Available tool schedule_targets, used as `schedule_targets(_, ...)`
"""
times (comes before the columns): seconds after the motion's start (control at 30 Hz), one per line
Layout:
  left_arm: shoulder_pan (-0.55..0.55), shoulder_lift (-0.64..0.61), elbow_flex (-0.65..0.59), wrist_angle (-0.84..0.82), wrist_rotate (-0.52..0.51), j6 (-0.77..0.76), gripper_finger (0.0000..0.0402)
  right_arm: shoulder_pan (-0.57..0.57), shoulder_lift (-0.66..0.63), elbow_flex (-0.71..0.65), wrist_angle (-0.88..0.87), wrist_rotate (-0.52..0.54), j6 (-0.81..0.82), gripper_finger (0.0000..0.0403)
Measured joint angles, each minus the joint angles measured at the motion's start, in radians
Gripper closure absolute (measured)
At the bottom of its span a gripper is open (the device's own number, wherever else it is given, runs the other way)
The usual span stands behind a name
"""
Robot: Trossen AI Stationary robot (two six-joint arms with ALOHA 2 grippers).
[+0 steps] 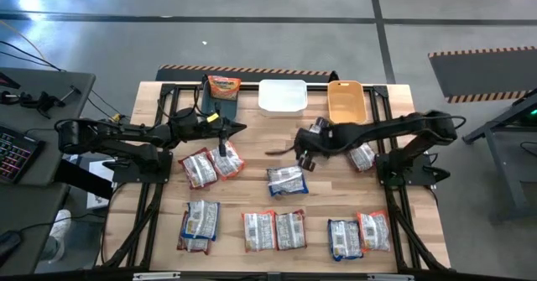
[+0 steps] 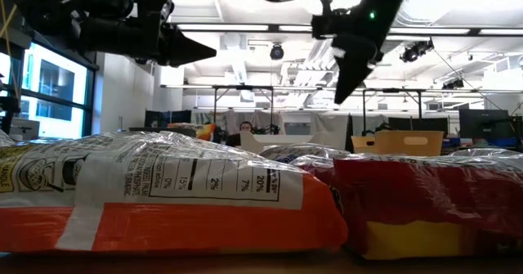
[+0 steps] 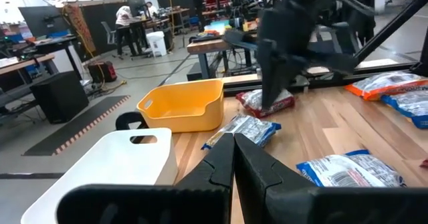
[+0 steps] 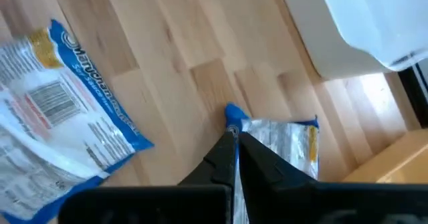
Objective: Sort Maruchan noodles
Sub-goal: Put the top blue noodle pack into the white bin
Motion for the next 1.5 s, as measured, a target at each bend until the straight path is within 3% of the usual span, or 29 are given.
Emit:
schedule_targets(0.2, -0.001, 0.0, 0.0, 0.0, 0.0, 0.001, 0.0401, 0.017, -0.007, -0.063, -0.134, -0.012, 0.018, 0.0358)
schedule_targets(0.3, -0.001, 0.0, 0.0, 0.001, 0.0, 0.007, 0.0401, 0.059, -0.006, -0.148, -0.107, -0.003, 0.023, 0.0308)
schedule_targets(0.47, -0.001, 0.0, 0.0, 0.001, 0.0, 0.007, 0.0401, 0.134, -0.005, -0.292, -0.028, 0.104, 0.037, 0.0228)
schedule_targets(0.63, -0.001, 0.0, 0.0, 0.002, 0.0, 0.008, 0.0401, 0.156, -0.005, -0.39, 0.088, 0.101, 0.125, 0.0195)
schedule_targets(0.9, -0.001, 0.0, 0.0, 0.005, 0.0, 0.007, 0.0401, 0.131, -0.005, -0.409, 0.138, 0.132, 0.36, 0.0192)
schedule_targets(1.1, -0.001, 0.0, 0.0, 0.004, 0.0, 0.007, 0.0401, 0.093, -0.005, -0.409, 0.113, 0.137, 0.443, 0.0199)
schedule_targets(1.3, -0.001, 0.0, 0.0, 0.004, 0.0, 0.007, 0.0401, 0.067, -0.005, -0.409, 0.097, 0.106, 0.439, 0.0238)
schedule_targets(1.5, -0.001, 0.0, 0.0, 0.004, 0.0, 0.007, 0.0401, 0.047, -0.005, -0.409, 0.098, 0.049, 0.408, 0.0308)
